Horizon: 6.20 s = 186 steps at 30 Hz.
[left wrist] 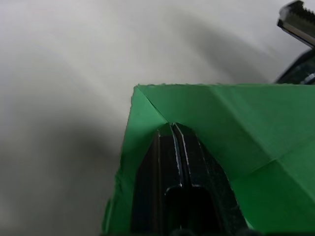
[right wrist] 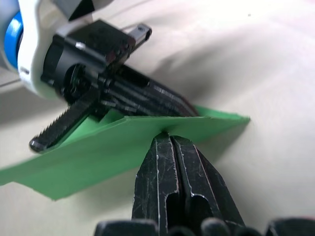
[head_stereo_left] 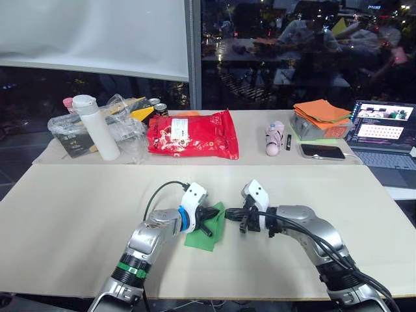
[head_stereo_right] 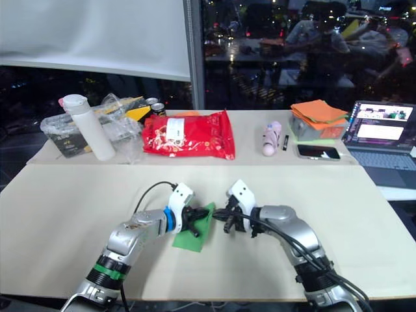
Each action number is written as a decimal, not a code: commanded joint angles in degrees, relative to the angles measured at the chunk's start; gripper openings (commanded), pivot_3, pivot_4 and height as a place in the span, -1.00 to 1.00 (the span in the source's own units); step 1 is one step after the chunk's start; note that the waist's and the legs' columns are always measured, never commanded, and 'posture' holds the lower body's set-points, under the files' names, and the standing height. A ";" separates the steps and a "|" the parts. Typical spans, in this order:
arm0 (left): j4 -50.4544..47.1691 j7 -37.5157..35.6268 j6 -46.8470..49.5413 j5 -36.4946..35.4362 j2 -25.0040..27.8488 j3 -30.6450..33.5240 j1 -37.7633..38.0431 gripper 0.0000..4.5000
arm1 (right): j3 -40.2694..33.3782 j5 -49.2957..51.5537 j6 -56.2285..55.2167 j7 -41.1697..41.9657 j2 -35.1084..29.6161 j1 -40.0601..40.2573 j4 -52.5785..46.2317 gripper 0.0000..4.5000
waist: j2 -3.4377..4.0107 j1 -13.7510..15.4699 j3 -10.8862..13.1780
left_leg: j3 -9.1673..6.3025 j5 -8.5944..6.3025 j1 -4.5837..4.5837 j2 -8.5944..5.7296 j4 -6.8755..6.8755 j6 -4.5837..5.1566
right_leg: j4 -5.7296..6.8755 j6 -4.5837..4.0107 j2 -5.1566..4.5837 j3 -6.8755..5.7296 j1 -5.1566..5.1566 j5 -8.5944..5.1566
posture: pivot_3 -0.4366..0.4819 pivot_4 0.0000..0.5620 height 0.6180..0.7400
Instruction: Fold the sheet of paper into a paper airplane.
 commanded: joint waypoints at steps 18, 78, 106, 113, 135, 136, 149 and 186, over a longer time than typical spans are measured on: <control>-9.04 -5.87 9.12 -9.97 11.91 11.31 3.37 -0.98 | 3.74 -3.28 -3.45 -1.13 6.51 -2.68 5.84 -1.00 | 0.04 -0.36 0.01 | 0.00 0.00 0.05 0.03 -0.03 0.00 | 0.06 -0.01 0.01 0.00 -0.05 0.00 | -0.05 -0.47 0.87; -10.05 -4.05 2.43 -3.36 10.14 0.78 6.70 -0.98 | 1.37 -10.09 -19.08 2.05 8.84 -5.08 13.09 -1.00 | 0.07 -0.36 0.03 | 0.00 0.00 0.08 0.03 -0.03 0.00 | 0.06 -0.04 0.01 0.00 0.00 0.02 | -0.05 -0.47 0.87; -9.23 -9.43 0.32 -3.21 15.68 2.06 4.65 -0.98 | 8.87 -11.31 -12.48 4.50 7.45 0.28 8.27 -1.00 | 0.07 -0.26 0.03 | 0.00 0.00 0.10 0.04 -0.04 0.00 | 0.06 -0.03 0.01 0.00 0.00 0.01 | -0.05 -0.47 0.87; -6.05 -9.70 0.71 -2.53 16.36 2.51 2.92 -0.98 | 10.87 -10.29 -9.24 4.51 7.99 2.34 3.33 -1.00 | 0.07 -0.40 0.03 | 0.00 0.00 0.12 0.05 -0.04 0.00 | 0.07 -0.02 0.02 0.00 -0.01 0.00 | -0.05 -0.47 0.87; -2.37 -13.65 0.46 -0.67 15.83 -0.96 -1.02 -0.98 | 19.33 -6.13 1.36 4.35 8.88 6.74 -6.10 -1.00 | 0.05 -0.33 0.02 | 0.00 0.00 0.11 0.05 -0.04 0.00 | 0.07 -0.02 0.02 -0.01 -0.02 -0.01 | -0.05 -0.47 0.87; -2.27 -13.87 0.52 -0.63 15.89 -1.05 -1.17 -0.98 | 19.38 -5.99 1.48 4.11 9.02 6.86 -6.14 -1.00 | 0.05 -0.34 0.01 | 0.00 0.00 0.12 0.05 -0.04 0.00 | 0.07 -0.02 0.02 -0.01 -0.02 -0.01 | -0.05 -0.47 0.87; -3.20 -14.12 1.09 -0.98 15.62 -0.94 -0.37 -0.98 | 14.27 -5.99 0.02 -1.57 9.65 2.40 -7.25 -1.00 | 0.04 -0.26 0.01 | 0.00 0.00 0.09 0.06 -0.05 0.00 | 0.07 -0.02 0.02 -0.02 -0.05 -0.01 | -0.05 -0.47 0.87; 11.19 -23.81 -14.58 5.14 15.94 -2.27 -2.27 -0.98 | 16.22 -12.85 -7.55 -3.69 10.01 1.06 7.61 -1.00 | 0.24 -0.70 -0.23 | 0.00 0.00 0.30 0.05 -0.03 0.00 | 0.13 -0.01 0.02 -0.01 0.12 -0.02 | -0.05 -0.47 0.87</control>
